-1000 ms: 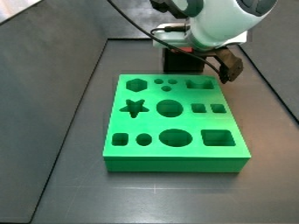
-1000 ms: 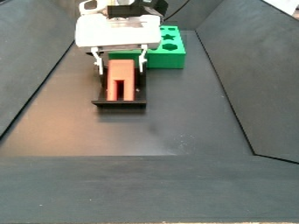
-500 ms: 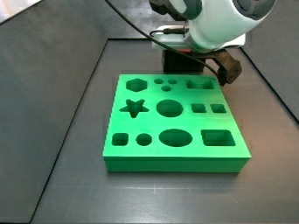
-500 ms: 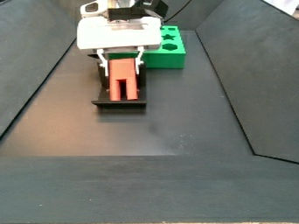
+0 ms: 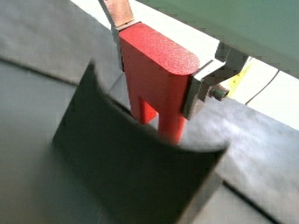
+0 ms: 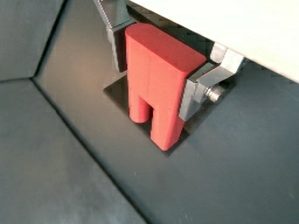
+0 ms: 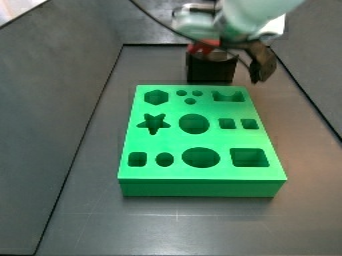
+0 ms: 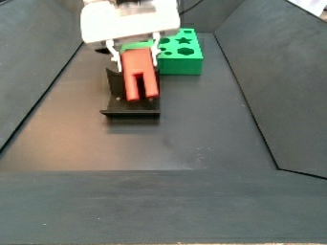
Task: Pick up the square-circle object. Move up. Rotate the square-circle object. Place the square-circle object on the fixture. Regrasp the square-circle object. Move to above the board. Insert the square-circle object.
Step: Move to above the board.
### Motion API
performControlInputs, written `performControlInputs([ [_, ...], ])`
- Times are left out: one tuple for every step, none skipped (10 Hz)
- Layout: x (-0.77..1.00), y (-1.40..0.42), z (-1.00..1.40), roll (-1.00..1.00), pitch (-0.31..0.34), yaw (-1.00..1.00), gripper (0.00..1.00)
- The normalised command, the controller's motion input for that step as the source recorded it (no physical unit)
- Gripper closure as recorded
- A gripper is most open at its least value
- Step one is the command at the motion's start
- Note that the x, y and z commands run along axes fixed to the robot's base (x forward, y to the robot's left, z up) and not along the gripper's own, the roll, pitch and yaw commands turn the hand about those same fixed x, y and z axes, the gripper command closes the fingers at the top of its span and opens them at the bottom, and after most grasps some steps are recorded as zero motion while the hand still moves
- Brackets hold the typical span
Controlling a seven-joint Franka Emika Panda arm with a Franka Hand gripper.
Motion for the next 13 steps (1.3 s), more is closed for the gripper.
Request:
performControlInputs([
  [-0.1, 0.04, 1.0, -0.05, 0.06, 0.3, 1.0],
  [-0.1, 0.04, 1.0, -0.04, 0.016, 0.29, 1.0],
  [-0.1, 0.03, 1.0, -0.02, -0.059, 0.23, 1.0],
  [-0.1, 0.03, 1.0, -0.02, -0.086, 0.19, 1.0],
  [-0.1, 0.03, 1.0, -0.02, -0.132, 0.11, 1.0],
  [-0.1, 0.03, 1.0, -0.02, -0.148, 0.06, 1.0],
  [-0.1, 0.03, 1.0, -0.02, -0.141, 0.01, 1.0],
  [-0.1, 0.03, 1.0, -0.02, -0.131, -0.01, 1.0],
  [-0.1, 0.02, 1.0, -0.04, -0.097, -0.06, 1.0],
  [-0.1, 0.02, 1.0, -0.05, -0.056, -0.09, 1.0],
  [-0.1, 0.02, 1.0, -0.06, -0.024, -0.1, 1.0],
  [-0.1, 0.02, 1.0, -0.07, 0.006, -0.09, 1.0],
  [-0.1, 0.02, 1.0, -0.08, 0.033, -0.08, 1.0],
])
